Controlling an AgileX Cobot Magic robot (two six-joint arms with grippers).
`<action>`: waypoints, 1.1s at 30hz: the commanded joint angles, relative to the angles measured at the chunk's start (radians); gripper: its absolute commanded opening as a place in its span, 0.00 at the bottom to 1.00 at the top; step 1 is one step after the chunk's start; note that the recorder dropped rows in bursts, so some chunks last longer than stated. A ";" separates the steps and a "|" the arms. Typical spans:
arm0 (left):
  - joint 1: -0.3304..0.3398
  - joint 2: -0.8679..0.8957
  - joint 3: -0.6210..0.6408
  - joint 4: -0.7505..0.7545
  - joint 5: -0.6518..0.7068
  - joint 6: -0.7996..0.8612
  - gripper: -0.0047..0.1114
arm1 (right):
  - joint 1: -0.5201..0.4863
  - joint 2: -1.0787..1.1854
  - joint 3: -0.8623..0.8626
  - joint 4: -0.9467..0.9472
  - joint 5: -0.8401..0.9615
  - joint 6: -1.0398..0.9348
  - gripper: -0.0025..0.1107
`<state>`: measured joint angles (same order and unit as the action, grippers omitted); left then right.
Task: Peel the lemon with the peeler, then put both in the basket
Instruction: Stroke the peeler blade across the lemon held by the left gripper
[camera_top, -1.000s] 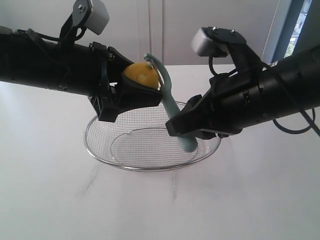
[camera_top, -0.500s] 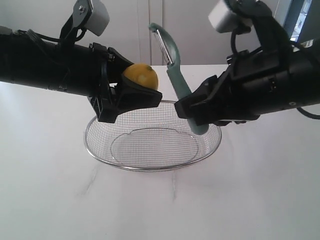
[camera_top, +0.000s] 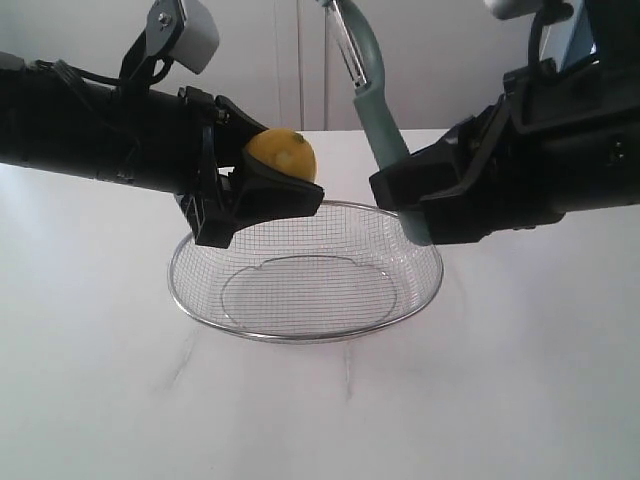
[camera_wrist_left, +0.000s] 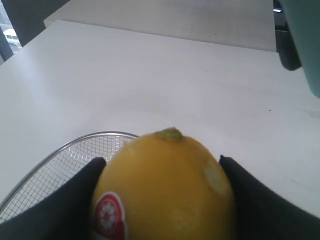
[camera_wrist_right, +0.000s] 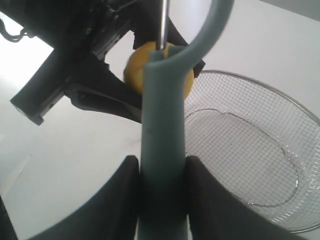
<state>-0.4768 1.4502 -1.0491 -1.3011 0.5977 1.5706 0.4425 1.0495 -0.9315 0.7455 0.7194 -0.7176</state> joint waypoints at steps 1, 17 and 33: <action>-0.004 -0.005 -0.008 -0.022 0.023 -0.004 0.04 | 0.005 -0.009 -0.004 -0.049 -0.058 0.016 0.02; -0.004 -0.005 -0.008 -0.022 0.021 -0.002 0.04 | 0.012 0.153 -0.012 -0.101 -0.107 0.016 0.02; -0.004 -0.005 -0.008 -0.022 0.023 -0.002 0.04 | 0.046 0.207 -0.004 -0.110 -0.084 0.020 0.02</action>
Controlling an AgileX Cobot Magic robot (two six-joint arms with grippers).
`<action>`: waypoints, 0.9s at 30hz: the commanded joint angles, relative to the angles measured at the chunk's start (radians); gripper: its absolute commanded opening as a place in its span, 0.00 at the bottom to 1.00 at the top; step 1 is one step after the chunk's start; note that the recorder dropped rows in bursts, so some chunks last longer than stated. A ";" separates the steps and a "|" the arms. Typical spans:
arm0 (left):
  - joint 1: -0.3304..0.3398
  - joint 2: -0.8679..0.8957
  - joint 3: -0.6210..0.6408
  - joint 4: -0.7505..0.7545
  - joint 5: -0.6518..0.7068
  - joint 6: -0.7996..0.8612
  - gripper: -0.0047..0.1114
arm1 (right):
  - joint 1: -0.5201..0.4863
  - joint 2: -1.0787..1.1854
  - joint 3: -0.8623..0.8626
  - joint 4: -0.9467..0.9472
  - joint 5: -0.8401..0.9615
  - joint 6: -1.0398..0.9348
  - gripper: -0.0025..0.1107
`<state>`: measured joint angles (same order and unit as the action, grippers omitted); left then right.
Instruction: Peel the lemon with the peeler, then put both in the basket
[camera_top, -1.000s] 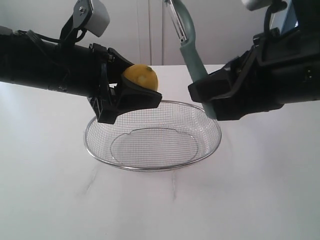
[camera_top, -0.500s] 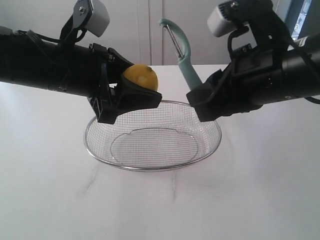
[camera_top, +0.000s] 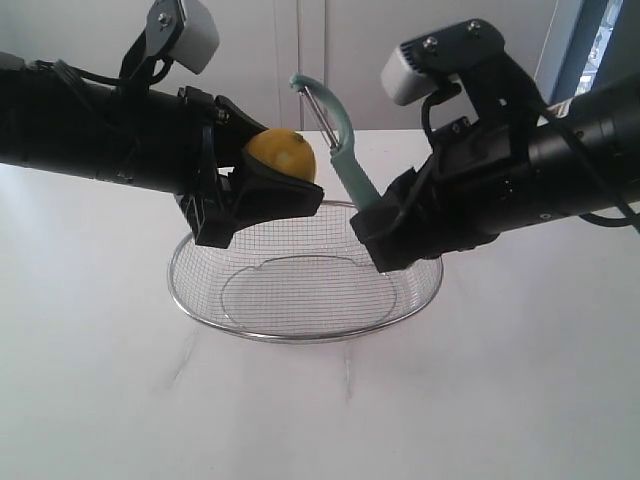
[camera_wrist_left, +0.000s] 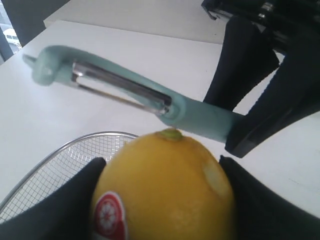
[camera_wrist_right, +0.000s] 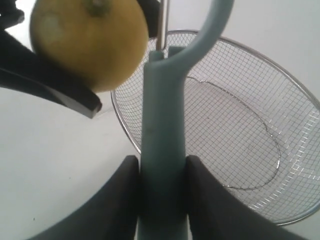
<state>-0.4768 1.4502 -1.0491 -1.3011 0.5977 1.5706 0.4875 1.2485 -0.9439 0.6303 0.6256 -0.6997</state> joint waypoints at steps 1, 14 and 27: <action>-0.004 -0.007 -0.008 -0.022 0.023 -0.002 0.04 | 0.001 0.008 0.009 0.005 0.013 0.006 0.02; -0.004 -0.011 -0.012 -0.062 0.015 0.004 0.04 | 0.001 0.008 0.009 0.005 0.031 0.023 0.02; -0.004 -0.049 -0.012 -0.062 -0.002 0.004 0.04 | 0.001 0.012 0.009 0.030 0.051 0.023 0.02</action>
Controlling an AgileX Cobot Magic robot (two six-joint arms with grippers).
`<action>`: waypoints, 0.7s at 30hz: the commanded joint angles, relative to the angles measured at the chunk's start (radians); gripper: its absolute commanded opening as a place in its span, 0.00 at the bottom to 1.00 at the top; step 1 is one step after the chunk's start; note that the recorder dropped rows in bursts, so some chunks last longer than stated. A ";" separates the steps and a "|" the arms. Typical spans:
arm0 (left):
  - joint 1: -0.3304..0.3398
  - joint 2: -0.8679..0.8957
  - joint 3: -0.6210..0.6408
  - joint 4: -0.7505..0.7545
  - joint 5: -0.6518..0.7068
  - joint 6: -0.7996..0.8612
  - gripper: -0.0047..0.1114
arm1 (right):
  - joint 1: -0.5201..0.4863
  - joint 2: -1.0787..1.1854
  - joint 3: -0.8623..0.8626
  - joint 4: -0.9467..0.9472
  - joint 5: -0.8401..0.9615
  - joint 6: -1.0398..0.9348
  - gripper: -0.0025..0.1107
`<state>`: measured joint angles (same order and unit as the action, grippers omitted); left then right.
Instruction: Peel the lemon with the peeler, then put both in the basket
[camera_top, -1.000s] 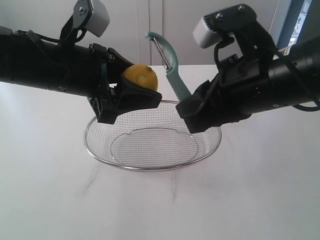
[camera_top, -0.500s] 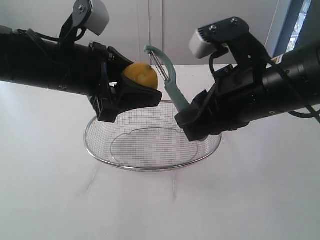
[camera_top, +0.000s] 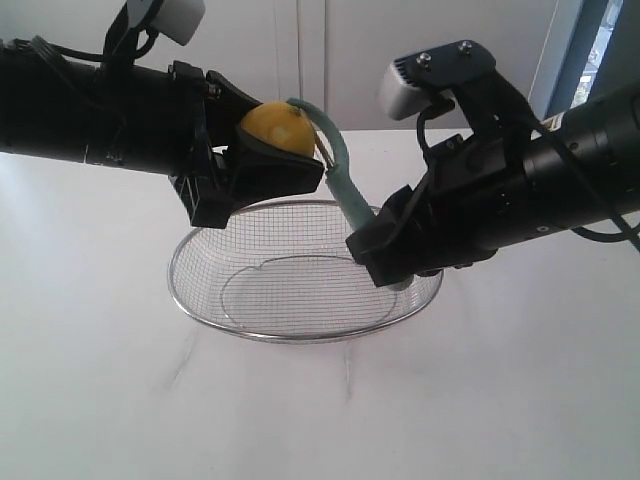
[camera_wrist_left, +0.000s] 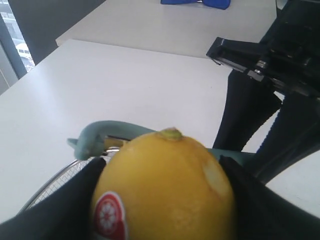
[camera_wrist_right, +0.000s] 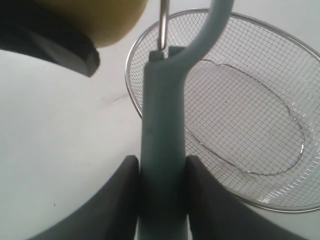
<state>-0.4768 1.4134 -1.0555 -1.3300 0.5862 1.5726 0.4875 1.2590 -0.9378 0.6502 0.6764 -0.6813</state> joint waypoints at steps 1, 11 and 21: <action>-0.004 -0.012 -0.006 -0.033 0.009 0.002 0.04 | 0.001 0.002 0.002 0.010 0.000 0.005 0.02; -0.004 -0.012 -0.006 -0.019 0.011 0.002 0.04 | 0.001 -0.042 -0.018 0.004 -0.017 0.005 0.02; -0.004 -0.012 -0.006 -0.014 0.011 0.002 0.04 | 0.001 -0.233 -0.030 0.001 -0.030 0.005 0.02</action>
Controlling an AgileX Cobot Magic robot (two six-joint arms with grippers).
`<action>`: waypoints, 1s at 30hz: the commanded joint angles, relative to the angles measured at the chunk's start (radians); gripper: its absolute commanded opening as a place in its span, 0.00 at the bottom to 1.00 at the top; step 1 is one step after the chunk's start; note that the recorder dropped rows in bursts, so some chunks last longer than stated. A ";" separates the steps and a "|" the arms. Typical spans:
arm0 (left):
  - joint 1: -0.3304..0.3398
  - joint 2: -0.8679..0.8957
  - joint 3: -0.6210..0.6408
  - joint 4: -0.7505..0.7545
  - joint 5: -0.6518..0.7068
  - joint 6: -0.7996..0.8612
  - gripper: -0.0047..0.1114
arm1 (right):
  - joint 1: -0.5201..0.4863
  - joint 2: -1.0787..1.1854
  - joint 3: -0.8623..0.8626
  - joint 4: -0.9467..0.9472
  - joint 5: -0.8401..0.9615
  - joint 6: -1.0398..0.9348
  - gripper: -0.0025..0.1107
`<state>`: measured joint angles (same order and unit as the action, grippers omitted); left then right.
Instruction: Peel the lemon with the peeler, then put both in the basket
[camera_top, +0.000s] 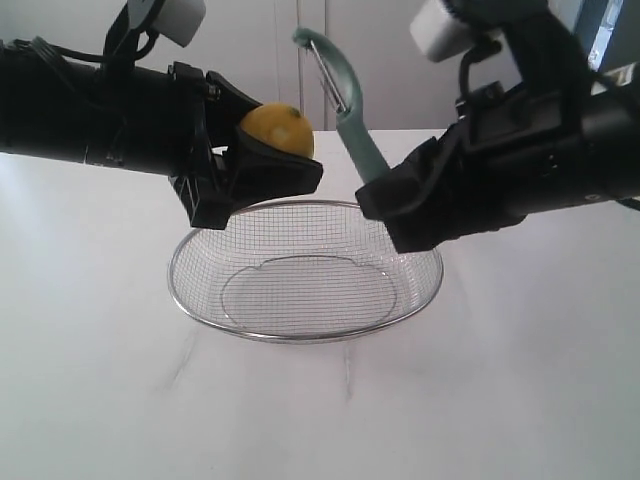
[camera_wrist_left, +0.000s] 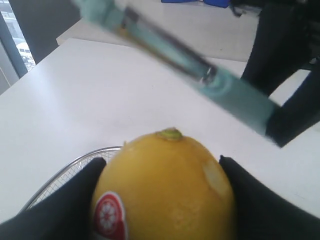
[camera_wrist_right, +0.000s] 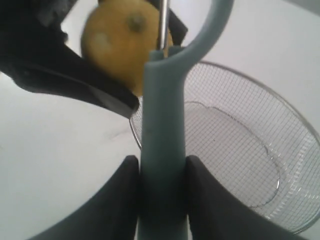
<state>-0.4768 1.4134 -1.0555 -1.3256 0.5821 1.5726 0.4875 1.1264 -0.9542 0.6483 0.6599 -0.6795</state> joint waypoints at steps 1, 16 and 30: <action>-0.004 -0.012 -0.006 -0.018 0.015 0.002 0.04 | 0.001 -0.130 -0.014 0.001 -0.019 -0.004 0.02; -0.004 -0.012 -0.006 -0.018 0.008 0.002 0.04 | 0.001 -0.198 0.022 -0.042 -0.065 0.004 0.02; -0.004 -0.012 -0.006 -0.018 0.008 0.002 0.04 | 0.001 -0.158 0.022 -0.043 -0.063 0.013 0.02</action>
<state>-0.4768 1.4134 -1.0555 -1.3163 0.5787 1.5745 0.4875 0.9566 -0.9346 0.6059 0.6114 -0.6793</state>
